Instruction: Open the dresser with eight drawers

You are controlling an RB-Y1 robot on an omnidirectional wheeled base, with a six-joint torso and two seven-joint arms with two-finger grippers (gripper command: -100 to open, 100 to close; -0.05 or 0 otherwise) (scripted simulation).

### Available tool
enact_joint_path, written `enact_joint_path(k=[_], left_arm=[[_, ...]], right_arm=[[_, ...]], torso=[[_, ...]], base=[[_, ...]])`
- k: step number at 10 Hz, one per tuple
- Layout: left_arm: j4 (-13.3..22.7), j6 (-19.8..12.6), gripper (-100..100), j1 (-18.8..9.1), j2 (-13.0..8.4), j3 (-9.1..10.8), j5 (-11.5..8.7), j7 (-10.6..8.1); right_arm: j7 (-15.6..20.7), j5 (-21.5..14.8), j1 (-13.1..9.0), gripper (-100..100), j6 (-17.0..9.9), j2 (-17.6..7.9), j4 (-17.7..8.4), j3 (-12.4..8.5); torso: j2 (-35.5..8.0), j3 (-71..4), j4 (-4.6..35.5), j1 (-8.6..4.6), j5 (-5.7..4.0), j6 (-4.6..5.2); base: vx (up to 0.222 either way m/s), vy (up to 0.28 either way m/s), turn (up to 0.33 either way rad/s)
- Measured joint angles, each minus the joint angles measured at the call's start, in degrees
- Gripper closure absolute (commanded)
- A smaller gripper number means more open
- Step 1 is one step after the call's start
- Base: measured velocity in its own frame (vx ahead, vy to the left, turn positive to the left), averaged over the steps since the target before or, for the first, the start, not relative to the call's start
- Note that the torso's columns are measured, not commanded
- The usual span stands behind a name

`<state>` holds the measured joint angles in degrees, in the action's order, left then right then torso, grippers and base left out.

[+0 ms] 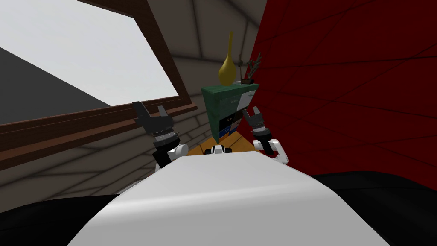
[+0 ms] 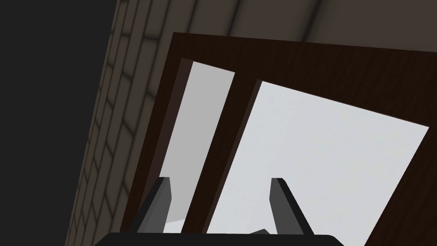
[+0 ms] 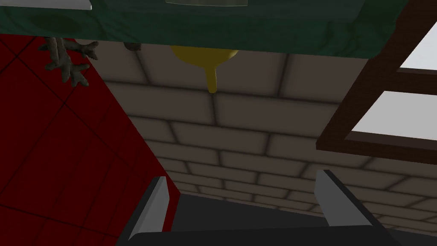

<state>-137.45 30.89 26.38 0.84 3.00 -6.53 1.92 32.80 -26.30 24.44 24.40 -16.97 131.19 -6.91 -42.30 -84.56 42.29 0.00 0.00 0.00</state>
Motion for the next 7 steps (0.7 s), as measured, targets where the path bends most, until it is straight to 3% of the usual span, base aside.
enact_joint_path(k=[7], left_arm=[[0.0, 0.0, 0, 0.0, 0.0, 0.00, 0.0, 0.00]], right_arm=[[9.9, -9.5, -1.8, -100, 0.5, -4.1, -2.3, -3.3]], torso=[[0.0, 0.0, 0.0, -0.03, -0.01, 0.00]], base=[[0.042, 0.051, -0.010]])
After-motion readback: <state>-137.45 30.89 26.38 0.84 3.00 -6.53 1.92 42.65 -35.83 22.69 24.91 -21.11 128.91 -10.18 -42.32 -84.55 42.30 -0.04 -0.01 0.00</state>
